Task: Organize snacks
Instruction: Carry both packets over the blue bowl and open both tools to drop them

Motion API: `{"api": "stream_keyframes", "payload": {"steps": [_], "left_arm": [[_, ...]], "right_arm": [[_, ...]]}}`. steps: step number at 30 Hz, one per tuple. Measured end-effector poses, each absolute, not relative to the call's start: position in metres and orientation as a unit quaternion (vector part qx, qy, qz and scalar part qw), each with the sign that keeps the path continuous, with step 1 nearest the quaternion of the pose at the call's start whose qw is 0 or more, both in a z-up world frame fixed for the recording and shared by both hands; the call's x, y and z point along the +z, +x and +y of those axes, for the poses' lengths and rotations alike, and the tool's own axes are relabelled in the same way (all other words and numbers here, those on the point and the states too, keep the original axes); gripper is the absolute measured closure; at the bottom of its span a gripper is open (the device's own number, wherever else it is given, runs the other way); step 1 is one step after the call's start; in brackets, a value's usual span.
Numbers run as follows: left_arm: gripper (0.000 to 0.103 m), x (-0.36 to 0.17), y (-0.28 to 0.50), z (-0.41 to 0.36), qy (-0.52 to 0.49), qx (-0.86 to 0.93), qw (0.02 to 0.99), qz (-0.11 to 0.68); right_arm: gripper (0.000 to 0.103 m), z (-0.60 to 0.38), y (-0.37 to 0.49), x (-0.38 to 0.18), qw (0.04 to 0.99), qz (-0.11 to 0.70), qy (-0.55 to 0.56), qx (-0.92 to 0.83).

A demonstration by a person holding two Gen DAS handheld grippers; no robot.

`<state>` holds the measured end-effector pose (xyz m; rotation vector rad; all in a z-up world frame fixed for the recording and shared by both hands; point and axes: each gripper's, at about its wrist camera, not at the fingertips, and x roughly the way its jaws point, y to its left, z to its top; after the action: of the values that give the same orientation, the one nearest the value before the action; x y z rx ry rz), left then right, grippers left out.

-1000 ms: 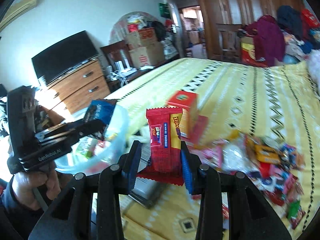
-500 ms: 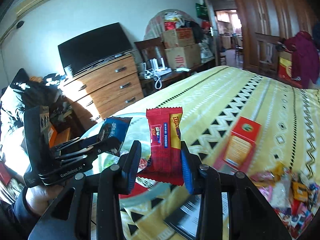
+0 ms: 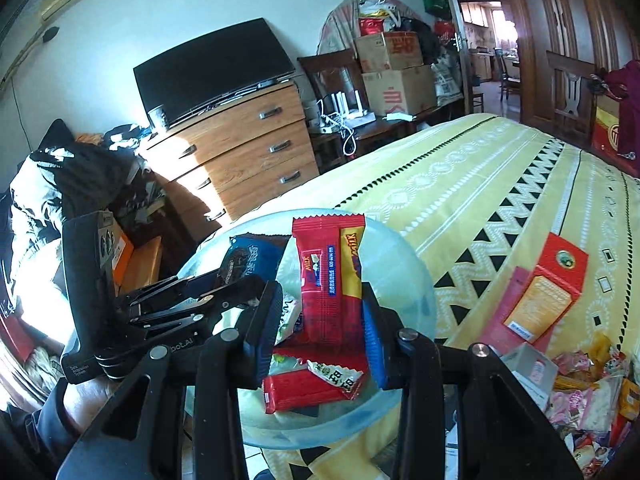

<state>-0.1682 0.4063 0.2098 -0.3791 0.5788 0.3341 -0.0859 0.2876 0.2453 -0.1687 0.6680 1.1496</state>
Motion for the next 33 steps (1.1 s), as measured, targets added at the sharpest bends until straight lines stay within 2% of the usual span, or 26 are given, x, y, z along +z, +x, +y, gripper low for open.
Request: {"api": "stream_keyframes", "payload": {"steps": [30, 33], "left_arm": [[0.063, 0.203, -0.174, 0.427, -0.196, 0.164, 0.922, 0.290], [0.063, 0.202, -0.172, 0.427, -0.197, 0.163, 0.921, 0.295]], "right_arm": [[0.062, 0.318, -0.091, 0.227, 0.770, 0.332, -0.094, 0.537], [0.059, 0.320, -0.092, 0.225, 0.766, 0.338, -0.095, 0.538]]}}
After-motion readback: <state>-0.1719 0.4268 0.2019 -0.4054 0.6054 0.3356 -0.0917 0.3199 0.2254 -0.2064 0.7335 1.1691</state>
